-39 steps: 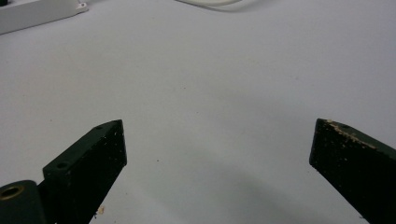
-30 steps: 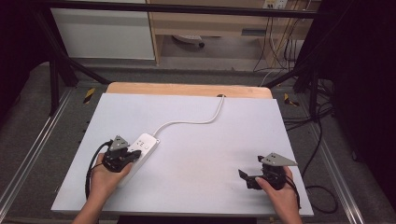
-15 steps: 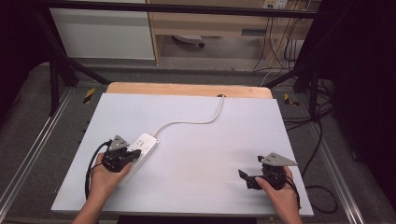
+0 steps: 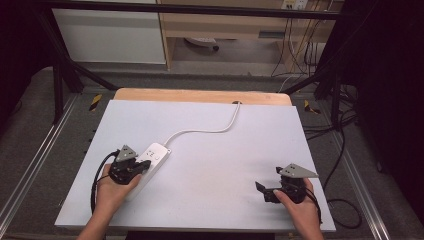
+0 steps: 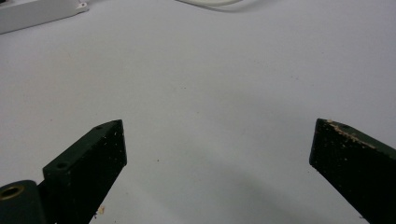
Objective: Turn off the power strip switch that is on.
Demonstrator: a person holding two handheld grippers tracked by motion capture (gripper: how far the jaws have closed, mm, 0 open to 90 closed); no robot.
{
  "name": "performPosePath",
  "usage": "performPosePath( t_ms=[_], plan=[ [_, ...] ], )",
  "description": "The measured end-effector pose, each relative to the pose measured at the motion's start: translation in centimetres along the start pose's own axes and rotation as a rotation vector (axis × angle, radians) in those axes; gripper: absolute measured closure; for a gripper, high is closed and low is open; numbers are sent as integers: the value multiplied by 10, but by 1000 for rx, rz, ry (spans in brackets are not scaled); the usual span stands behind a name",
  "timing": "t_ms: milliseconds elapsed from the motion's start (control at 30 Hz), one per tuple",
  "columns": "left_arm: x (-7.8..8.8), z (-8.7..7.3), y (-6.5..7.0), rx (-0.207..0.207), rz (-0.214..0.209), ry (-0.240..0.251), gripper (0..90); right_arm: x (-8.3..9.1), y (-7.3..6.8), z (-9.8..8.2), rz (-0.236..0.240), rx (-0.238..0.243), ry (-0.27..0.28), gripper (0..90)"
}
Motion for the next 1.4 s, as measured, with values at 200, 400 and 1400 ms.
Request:
performPosePath(
  t_ms=[200,400,1400],
  plan=[
    [-1,-1,0,7,1,18,900,0,1,0,-1,2,3,45],
    [-1,-1,-1,13,1,30,900,1,2,0,-4,0,9,46],
    [3,-1,-5,34,-28,79,900,2,2,0,-3,-1,13,45]
  ],
)
Point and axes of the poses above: each handheld gripper's, and its own axes: x roughly backward along the jaws, z roughly out of its top, y roughly to its right, the point moved 3 cm from there along -x, roughly forward along the jaws, and after that the axes turned 12 degrees about x, right-handed, at the moved point
